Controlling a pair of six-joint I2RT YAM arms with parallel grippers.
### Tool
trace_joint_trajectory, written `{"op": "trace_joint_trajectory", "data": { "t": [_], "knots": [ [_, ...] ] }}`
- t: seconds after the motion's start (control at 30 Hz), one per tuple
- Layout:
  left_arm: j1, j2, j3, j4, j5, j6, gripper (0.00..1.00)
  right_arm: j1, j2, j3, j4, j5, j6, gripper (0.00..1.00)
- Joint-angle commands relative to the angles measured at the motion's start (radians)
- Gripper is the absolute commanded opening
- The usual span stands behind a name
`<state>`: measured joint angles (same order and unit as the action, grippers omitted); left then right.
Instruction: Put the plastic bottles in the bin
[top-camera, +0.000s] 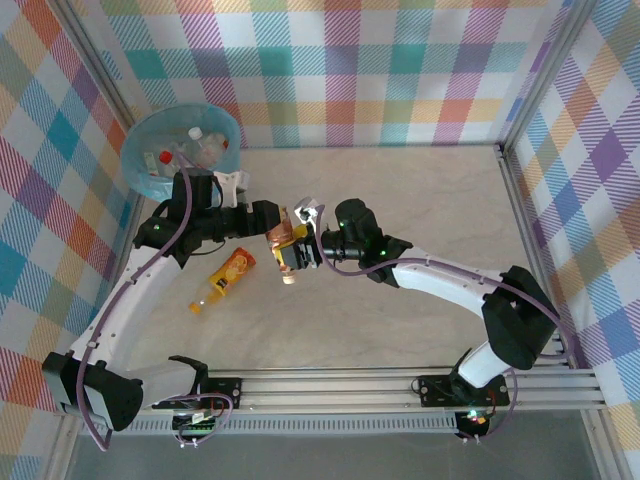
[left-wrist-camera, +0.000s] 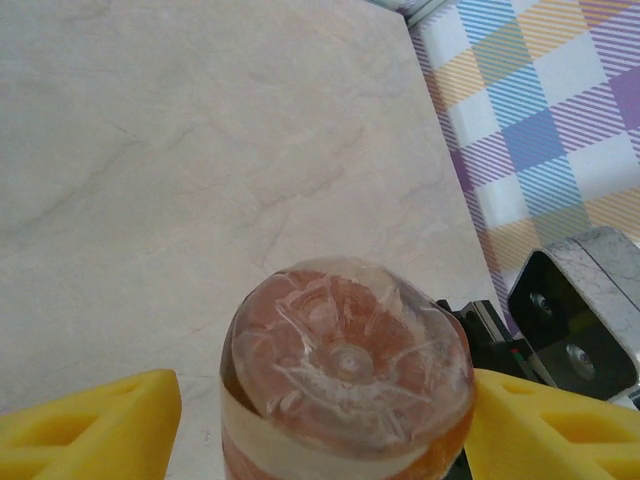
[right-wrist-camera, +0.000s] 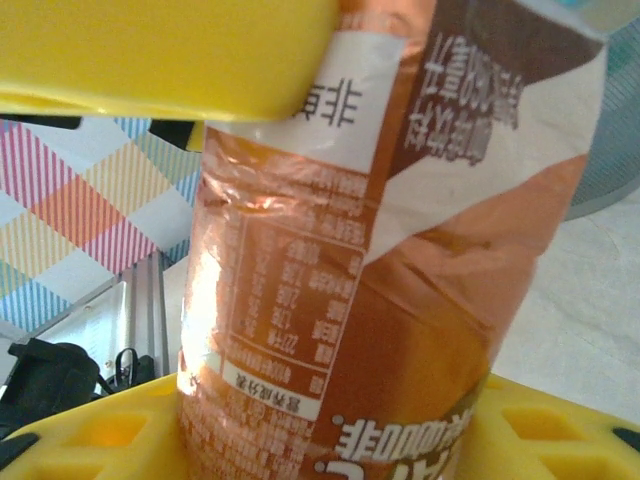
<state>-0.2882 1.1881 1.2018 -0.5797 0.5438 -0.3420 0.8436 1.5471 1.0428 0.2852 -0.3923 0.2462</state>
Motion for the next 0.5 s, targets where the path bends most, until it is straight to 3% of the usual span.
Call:
{"op": "trace_joint_trajectory", "data": {
  "t": [0.0,0.17,0.47],
  "knots": [
    [-0.012,-0.016,-0.021,0.032,0.072,-0.027,0.73,0.003,-0.050,-0.007,0.084,-0.069,-0.003,0.56],
    [-0.017,-0.037,-0.042,0.044,0.109,-0.023,0.71,0.008,-0.049,-0.012,0.102,-0.091,0.005,0.56],
    [-0.017,-0.085,-0.033,0.026,0.055,0.002,0.55,0.008,-0.022,0.016,0.098,-0.091,0.009,0.57]
  ]
}}
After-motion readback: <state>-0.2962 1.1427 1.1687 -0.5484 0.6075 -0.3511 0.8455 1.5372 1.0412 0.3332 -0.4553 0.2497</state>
